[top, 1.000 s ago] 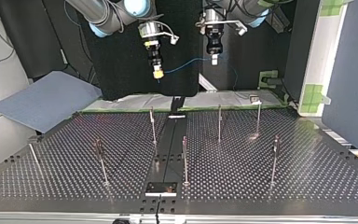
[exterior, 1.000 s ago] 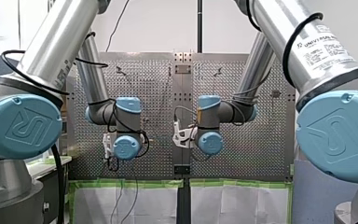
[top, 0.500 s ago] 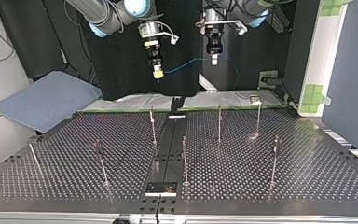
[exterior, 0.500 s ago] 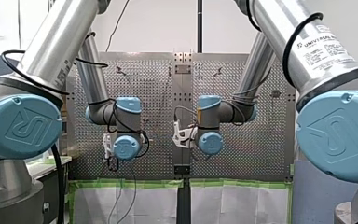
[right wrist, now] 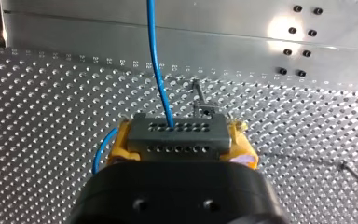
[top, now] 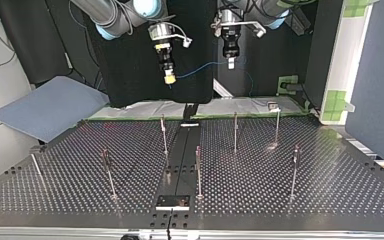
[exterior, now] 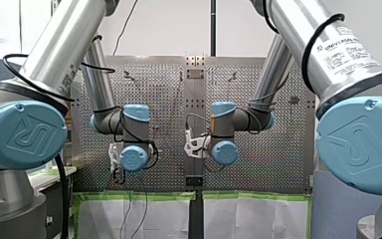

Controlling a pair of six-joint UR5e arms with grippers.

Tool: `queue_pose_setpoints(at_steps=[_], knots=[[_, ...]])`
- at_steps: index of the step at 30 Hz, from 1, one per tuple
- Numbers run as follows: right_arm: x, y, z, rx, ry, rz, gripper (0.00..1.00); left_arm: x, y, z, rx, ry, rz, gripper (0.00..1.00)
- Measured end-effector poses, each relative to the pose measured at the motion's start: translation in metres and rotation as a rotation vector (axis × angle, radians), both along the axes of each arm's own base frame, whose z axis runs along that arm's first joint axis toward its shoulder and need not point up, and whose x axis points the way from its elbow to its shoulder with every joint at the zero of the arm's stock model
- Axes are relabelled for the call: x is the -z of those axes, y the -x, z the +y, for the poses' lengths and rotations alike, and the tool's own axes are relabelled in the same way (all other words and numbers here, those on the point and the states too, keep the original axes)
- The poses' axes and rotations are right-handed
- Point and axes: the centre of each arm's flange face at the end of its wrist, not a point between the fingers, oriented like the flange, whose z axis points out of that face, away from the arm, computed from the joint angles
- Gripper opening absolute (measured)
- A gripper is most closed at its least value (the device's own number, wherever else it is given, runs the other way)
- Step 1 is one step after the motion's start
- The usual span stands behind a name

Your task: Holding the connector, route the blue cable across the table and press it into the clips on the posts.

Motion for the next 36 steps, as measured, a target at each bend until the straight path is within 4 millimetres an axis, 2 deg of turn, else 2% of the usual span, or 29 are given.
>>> queue_pose_setpoints(at_steps=[11, 24, 31, 36], knots=[[0.036, 0.004, 0.010, -0.008, -0.072, 0.077, 0.00, 0.005, 0.002, 0.002, 0.001, -0.007, 0.013, 0.00], [0.038, 0.004, 0.011, -0.008, -0.076, 0.081, 0.00, 0.003, 0.003, 0.007, 0.001, -0.020, 0.025, 0.00], [0.038, 0.004, 0.011, -0.008, -0.076, 0.081, 0.00, -0.012, -0.005, 0.023, -0.017, -0.029, 0.038, 0.00], [0.038, 0.004, 0.011, -0.008, -0.076, 0.081, 0.00, -0.022, -0.006, 0.026, -0.024, -0.026, 0.032, 0.00]])
